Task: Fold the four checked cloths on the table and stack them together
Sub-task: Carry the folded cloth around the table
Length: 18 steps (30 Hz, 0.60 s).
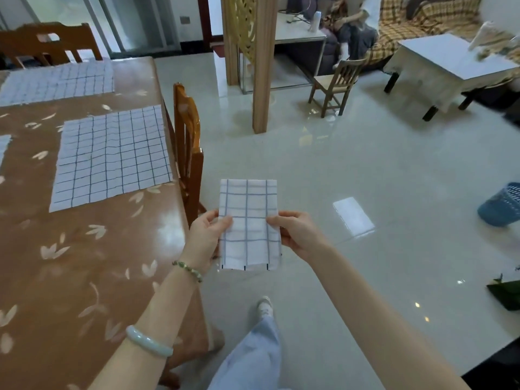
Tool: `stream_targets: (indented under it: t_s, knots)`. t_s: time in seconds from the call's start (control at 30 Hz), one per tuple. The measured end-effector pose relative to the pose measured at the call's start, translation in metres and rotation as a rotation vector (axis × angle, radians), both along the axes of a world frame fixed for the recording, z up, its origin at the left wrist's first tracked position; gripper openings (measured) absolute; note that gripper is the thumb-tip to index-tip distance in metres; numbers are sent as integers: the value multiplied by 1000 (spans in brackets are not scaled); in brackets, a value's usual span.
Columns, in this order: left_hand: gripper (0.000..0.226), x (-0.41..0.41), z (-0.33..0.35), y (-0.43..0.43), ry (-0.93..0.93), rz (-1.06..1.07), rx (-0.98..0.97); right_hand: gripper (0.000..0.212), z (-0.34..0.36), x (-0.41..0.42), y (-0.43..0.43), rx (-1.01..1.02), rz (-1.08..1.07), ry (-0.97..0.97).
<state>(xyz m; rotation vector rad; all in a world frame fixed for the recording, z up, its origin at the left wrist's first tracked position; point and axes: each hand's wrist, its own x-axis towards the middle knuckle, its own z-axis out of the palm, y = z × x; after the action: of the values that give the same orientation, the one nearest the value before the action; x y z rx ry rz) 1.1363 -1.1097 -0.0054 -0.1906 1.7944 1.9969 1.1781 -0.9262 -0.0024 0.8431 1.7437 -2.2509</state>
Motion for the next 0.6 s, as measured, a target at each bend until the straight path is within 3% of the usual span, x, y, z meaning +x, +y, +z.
stream_targets:
  t_s: [0.1, 0.4, 0.6]
  knots:
    - [27, -47, 1, 30, 27, -6, 21, 16, 4, -50, 31, 10, 9, -9]
    - [46, -169, 18, 84, -13, 55, -3, 26, 22, -186, 93, 3, 99, -26]
    - [32, -242, 21, 112, -20, 111, -30, 23, 17, -272, 122, -15, 147, -26]
